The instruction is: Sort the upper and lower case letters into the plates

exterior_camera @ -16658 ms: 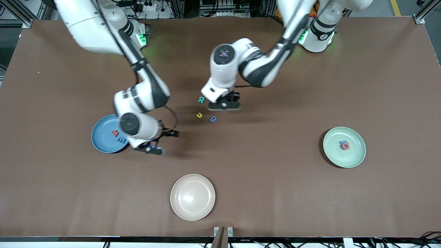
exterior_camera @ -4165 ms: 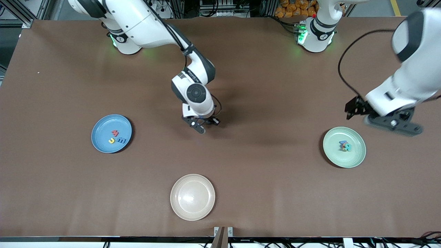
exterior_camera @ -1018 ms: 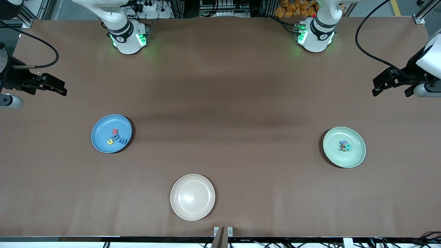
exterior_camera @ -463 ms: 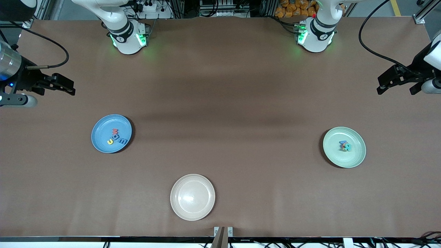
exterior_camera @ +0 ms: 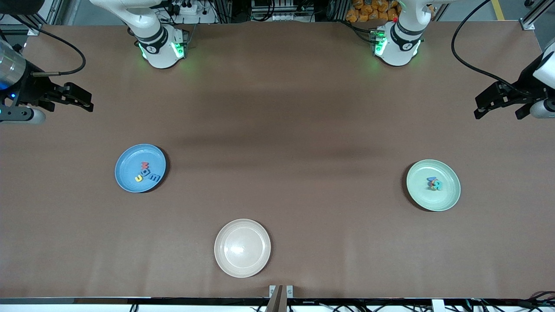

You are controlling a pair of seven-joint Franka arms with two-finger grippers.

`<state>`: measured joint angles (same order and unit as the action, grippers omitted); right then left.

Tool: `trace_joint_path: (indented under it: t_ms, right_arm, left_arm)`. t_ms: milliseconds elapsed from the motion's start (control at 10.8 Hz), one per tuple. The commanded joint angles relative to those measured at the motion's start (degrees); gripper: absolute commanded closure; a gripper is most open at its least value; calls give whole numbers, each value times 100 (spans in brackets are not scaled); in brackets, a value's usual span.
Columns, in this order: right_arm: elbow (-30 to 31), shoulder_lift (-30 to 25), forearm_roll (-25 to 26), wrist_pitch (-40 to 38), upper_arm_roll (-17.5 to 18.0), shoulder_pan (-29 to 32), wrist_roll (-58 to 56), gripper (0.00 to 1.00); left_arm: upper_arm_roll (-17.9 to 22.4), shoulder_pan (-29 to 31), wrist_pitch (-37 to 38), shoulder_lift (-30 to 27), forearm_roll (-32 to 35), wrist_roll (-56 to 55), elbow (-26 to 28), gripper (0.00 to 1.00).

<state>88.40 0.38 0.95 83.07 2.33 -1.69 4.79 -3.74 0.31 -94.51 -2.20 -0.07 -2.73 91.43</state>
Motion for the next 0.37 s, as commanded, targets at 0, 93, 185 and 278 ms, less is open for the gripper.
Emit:
trace_joint_path:
  t_ms: [0, 93, 185, 278]
  right_arm:
    - [213, -143, 10, 148, -83, -51, -93, 0]
    - [195, -126, 1, 183, -83, -68, -93, 0]
    - [204, -134, 1, 192, -83, -68, -93, 0]
    - [204, -126, 1, 192, -83, -68, -84, 0]
  left_arm:
    - [-21, 30, 47, -17, 51, 1, -28, 0]
    - [-21, 30, 47, -8, 51, 1, -28, 0]
    - [-21, 30, 56, -17, 51, 1, -28, 0]
    - [-21, 30, 56, -8, 51, 1, -20, 0]
